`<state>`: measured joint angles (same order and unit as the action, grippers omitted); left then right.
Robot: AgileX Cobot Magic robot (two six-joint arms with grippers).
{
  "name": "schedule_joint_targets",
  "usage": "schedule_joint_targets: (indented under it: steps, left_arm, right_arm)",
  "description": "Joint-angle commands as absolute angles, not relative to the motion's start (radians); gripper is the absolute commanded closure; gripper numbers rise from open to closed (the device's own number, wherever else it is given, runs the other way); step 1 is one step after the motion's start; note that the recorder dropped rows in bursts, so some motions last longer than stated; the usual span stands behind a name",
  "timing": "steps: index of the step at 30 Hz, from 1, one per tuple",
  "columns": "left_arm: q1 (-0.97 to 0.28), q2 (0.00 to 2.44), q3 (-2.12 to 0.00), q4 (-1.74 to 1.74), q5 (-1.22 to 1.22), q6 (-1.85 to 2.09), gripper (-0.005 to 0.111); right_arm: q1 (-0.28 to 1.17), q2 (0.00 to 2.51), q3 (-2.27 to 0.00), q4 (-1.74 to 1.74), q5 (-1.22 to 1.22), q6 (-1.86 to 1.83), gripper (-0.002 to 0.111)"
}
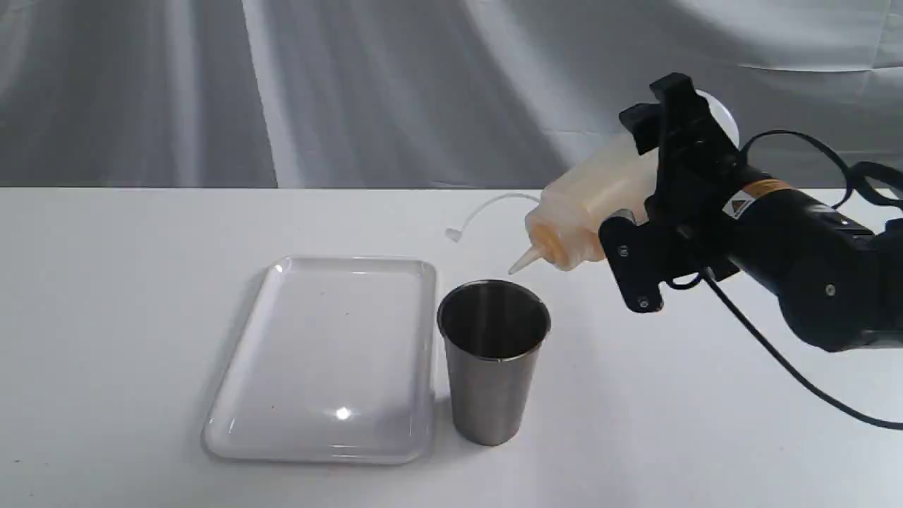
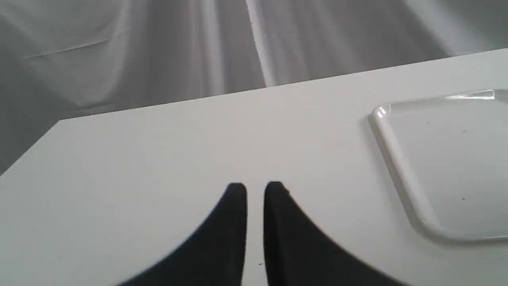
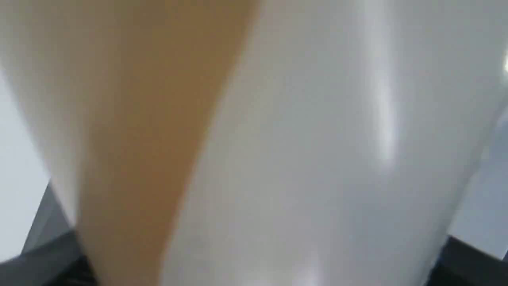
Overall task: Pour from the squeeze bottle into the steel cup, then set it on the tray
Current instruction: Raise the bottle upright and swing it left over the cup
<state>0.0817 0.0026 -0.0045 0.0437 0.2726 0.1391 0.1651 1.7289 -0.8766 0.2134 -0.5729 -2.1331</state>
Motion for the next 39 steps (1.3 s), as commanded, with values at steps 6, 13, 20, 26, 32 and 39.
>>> schedule_joint_targets:
  steps: [6, 13, 20, 26, 32, 39]
  left_arm:
    - [0.082, 0.000, 0.000, 0.044, 0.266, 0.137, 0.098]
    - [0.082, 0.000, 0.000, 0.044, 0.266, 0.137, 0.098]
    - [0.082, 0.000, 0.000, 0.044, 0.266, 0.137, 0.098]
    - [0.082, 0.000, 0.000, 0.044, 0.266, 0.137, 0.098]
    - [0.082, 0.000, 0.000, 0.044, 0.266, 0.137, 0.098]
    - [0.082, 0.000, 0.000, 0.044, 0.266, 0.137, 0.098]
  right_arm:
    - [0.160, 1.718, -0.886, 0.369, -0.617, -2.129, 0.091]
    - [0.160, 1.718, -0.886, 0.403, -0.617, -1.942, 0.091]
    - [0.160, 1.718, -0.886, 0.403, -0.617, -1.668, 0.091]
    - [0.160, 1.712, -0.886, 0.403, -0.617, -1.318, 0.091]
    - [0.160, 1.707, -0.886, 0.403, -0.617, -0.955, 0.091]
    - [0.160, 1.620, -0.820, 0.403, -0.711, -0.646, 0.091]
